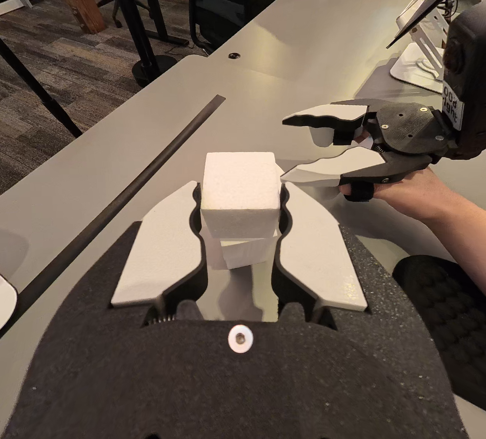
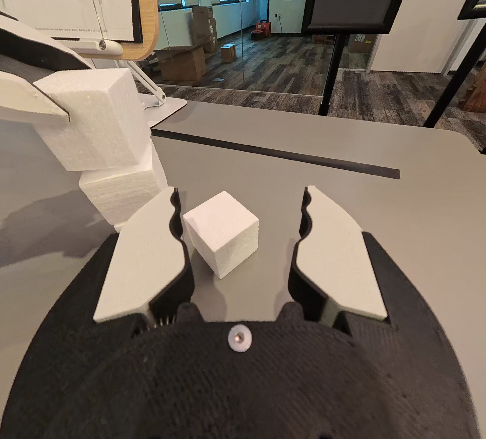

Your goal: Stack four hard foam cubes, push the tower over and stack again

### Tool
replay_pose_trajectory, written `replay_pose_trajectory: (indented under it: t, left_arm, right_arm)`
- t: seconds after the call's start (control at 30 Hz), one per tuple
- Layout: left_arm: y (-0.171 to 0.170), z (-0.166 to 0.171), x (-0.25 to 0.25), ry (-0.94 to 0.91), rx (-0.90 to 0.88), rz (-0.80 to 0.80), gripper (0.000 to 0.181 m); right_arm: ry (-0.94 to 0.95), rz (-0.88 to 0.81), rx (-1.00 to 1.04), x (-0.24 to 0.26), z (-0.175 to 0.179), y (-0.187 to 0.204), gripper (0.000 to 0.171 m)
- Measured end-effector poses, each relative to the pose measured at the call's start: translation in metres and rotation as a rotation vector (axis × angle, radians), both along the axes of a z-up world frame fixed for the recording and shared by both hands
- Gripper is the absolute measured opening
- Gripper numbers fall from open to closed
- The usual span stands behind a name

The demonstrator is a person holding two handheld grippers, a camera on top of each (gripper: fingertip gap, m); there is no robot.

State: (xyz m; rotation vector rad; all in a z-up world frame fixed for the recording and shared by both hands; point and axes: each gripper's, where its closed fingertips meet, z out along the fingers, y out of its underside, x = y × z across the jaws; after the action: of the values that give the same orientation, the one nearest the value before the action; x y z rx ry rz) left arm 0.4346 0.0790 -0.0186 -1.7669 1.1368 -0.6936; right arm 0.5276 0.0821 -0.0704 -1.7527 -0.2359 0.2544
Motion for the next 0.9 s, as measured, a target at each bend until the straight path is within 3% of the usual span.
replay_pose_trajectory:
  t: [0.37,0.5,0.77,0.9]
  left_arm:
    - [-0.002,-0.006,0.003,0.011,0.024,0.034,0.057]
    - [-0.003,-0.005,0.001,-0.011,0.008,0.042,0.075]
    - [-0.008,0.031,-0.037,-0.151,-0.001,0.044,0.078]
    - [-0.008,0.042,-0.063,-0.214,-0.034,0.039,0.074]
  right_arm:
    - [-0.022,0.015,-0.019,-0.004,-0.004,0.001,0.089]
    - [-0.051,0.021,-0.044,-0.002,-0.011,0.002,0.092]
    - [0.009,0.128,-0.156,-0.004,-0.035,-0.004,0.089]
    - [-0.066,0.159,-0.213,-0.012,-0.046,-0.003,0.087]
